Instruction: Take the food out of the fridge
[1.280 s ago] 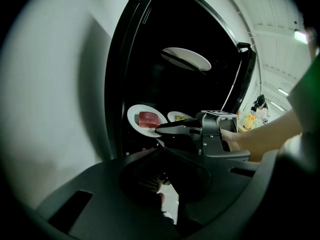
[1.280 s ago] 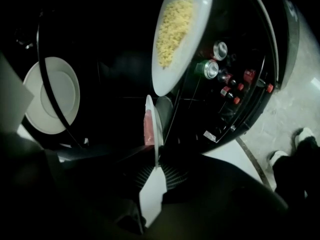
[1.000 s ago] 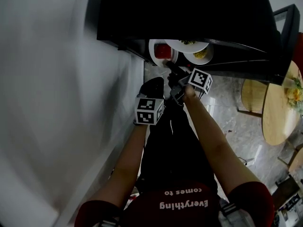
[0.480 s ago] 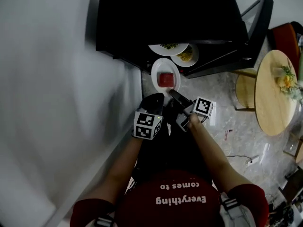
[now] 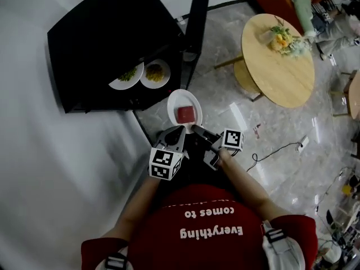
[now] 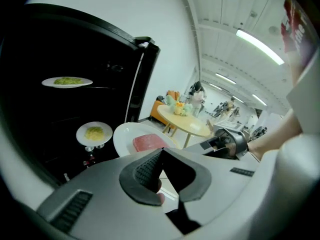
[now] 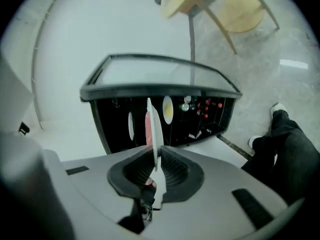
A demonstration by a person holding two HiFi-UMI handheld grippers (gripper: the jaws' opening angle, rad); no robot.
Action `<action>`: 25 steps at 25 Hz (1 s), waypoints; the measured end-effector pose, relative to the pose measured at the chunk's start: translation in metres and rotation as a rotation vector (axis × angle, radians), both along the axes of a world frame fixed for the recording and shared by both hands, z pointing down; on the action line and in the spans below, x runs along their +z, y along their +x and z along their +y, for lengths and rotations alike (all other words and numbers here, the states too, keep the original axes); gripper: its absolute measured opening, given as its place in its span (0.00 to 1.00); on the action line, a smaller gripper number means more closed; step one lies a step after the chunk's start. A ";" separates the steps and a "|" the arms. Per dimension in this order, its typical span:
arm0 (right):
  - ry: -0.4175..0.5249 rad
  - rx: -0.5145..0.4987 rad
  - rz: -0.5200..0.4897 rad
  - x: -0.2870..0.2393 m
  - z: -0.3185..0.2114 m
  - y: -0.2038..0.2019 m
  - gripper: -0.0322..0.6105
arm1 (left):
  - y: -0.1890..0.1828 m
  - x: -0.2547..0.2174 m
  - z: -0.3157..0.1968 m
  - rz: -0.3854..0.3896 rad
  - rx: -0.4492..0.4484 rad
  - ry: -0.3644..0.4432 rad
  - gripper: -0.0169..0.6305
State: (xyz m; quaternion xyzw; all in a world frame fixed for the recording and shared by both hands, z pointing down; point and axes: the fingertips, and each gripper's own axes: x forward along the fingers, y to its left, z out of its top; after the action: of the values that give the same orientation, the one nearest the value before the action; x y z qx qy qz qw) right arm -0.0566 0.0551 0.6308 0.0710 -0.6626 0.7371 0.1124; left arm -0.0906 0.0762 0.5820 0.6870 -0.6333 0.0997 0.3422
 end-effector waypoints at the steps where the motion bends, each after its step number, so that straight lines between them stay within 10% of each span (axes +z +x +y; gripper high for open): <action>1: -0.007 0.032 -0.006 -0.002 -0.006 0.011 0.11 | 0.009 -0.002 -0.009 0.001 0.030 0.008 0.04; 13: 0.049 0.428 -0.078 -0.033 -0.134 0.121 0.11 | 0.124 -0.039 -0.163 -0.067 0.444 0.148 0.04; 25: -0.003 0.717 -0.042 -0.014 -0.203 0.197 0.12 | 0.191 -0.009 -0.238 -0.154 0.673 0.095 0.04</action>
State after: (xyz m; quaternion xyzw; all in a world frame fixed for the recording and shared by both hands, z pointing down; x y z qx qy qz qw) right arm 0.1408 -0.1481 0.6167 0.2837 -0.5965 0.7321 -0.1666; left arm 0.1001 -0.1619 0.5729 0.8629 -0.3992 0.2287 0.2092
